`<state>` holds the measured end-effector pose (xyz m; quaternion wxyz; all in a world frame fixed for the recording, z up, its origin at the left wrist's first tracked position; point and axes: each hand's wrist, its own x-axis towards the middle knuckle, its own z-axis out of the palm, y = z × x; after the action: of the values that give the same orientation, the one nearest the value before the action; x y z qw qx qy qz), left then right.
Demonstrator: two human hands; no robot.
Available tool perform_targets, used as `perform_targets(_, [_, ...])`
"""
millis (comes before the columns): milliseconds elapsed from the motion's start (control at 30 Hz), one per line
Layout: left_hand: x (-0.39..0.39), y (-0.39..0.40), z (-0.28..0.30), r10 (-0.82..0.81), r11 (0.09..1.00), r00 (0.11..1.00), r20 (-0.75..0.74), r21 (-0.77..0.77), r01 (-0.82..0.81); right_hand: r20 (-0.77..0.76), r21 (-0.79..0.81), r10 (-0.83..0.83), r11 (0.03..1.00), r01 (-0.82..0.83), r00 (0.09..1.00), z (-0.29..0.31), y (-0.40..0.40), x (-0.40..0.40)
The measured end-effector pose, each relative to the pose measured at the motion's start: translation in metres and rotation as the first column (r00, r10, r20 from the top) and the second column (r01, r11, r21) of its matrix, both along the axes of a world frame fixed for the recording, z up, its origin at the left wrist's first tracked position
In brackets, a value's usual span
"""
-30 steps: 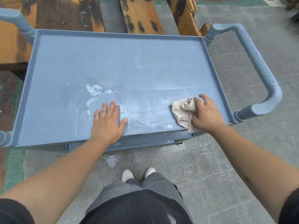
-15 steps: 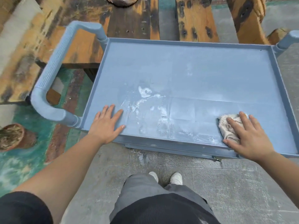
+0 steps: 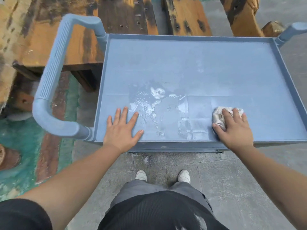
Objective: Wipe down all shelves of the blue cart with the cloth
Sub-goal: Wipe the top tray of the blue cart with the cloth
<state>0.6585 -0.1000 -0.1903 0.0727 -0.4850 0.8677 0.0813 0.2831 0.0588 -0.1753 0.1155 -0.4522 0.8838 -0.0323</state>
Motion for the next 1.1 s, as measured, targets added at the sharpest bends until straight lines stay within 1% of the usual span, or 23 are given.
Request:
perform_targets(67, [0.000, 0.000, -0.003, 0.000, 1.000, 1.000, -0.001, 0.000, 0.000, -0.012, 0.015, -0.018, 1.000, 0.019, 1.000, -0.003, -0.016, 0.034])
perform_targets(167, [0.001, -0.001, -0.008, 0.015, 1.000, 1.000, -0.001, 0.004, -0.015, 0.015, 0.010, -0.053, 0.999, 0.053, 0.998, -0.004, -0.043, 0.088])
perform_targets(267, [0.002, -0.002, -0.008, 0.002, 1.000, 1.000, -0.013, 0.021, -0.002, 0.035, 0.019, -0.041, 0.999, 0.040, 0.999, -0.003, -0.067, 0.140])
perform_targets(367, [0.004, -0.002, -0.005, -0.031, 0.999, 0.999, -0.014, 0.029, 0.031, 0.078, 0.006, -0.041, 0.999, 0.040, 0.996, -0.002, -0.091, 0.174])
perform_targets(467, [0.006, -0.002, 0.001, -0.032, 0.997, 0.997, -0.068, 0.062, 0.036, 0.108, -0.020, -0.012, 1.000, 0.014, 0.994, -0.002, -0.105, 0.195])
perform_targets(600, [0.013, -0.002, 0.002, -0.034, 0.992, 0.977, -0.211, 0.113, 0.058, 0.171, -0.070, 0.206, 0.978, -0.197, 0.963, -0.006, -0.123, 0.229])
perform_targets(667, [0.018, -0.004, 0.002, -0.036, 0.989, 0.956, -0.292, 0.126, 0.076, 0.191, -0.101, 0.322, 0.946, -0.308, 0.927, -0.006, -0.127, 0.231])
perform_targets(700, [0.020, -0.005, 0.003, -0.035, 0.988, 0.951, -0.307, 0.136, 0.080, 0.207, -0.116, 0.385, 0.923, -0.368, 0.900, -0.006, -0.126, 0.229])
perform_targets(833, [0.021, -0.004, 0.004, -0.062, 0.985, 0.954, -0.292, 0.138, 0.107, 0.246, -0.193, 0.600, 0.800, -0.568, 0.761, -0.002, -0.118, 0.214])
perform_targets(900, [0.021, -0.005, 0.005, -0.065, 0.984, 0.954, -0.292, 0.138, 0.110, 0.202, -0.252, 0.707, 0.707, -0.661, 0.678, -0.002, -0.111, 0.210])
perform_targets(933, [0.022, -0.006, 0.006, -0.047, 0.986, 0.951, -0.306, 0.140, 0.094, 0.175, -0.251, 0.748, 0.663, -0.706, 0.640, -0.002, -0.109, 0.210])
perform_targets(967, [0.023, -0.008, 0.009, -0.021, 0.988, 0.947, -0.319, 0.141, 0.069, 0.158, -0.237, 0.770, 0.637, -0.734, 0.618, -0.001, -0.107, 0.211])
perform_targets(1000, [0.022, -0.011, 0.012, 0.004, 0.990, 0.944, -0.329, 0.134, 0.043, 0.141, -0.229, 0.776, 0.630, -0.742, 0.615, 0.002, -0.107, 0.210])
perform_targets(1033, [0.022, -0.013, 0.013, 0.021, 0.993, 0.946, -0.322, 0.114, 0.017, 0.121, -0.246, 0.773, 0.631, -0.736, 0.623, 0.004, -0.108, 0.209])
perform_targets(1100, [0.023, -0.018, 0.015, 0.029, 0.999, 0.966, -0.256, 0.030, -0.023, 0.101, -0.314, 0.747, 0.651, -0.691, 0.657, 0.007, -0.110, 0.205])
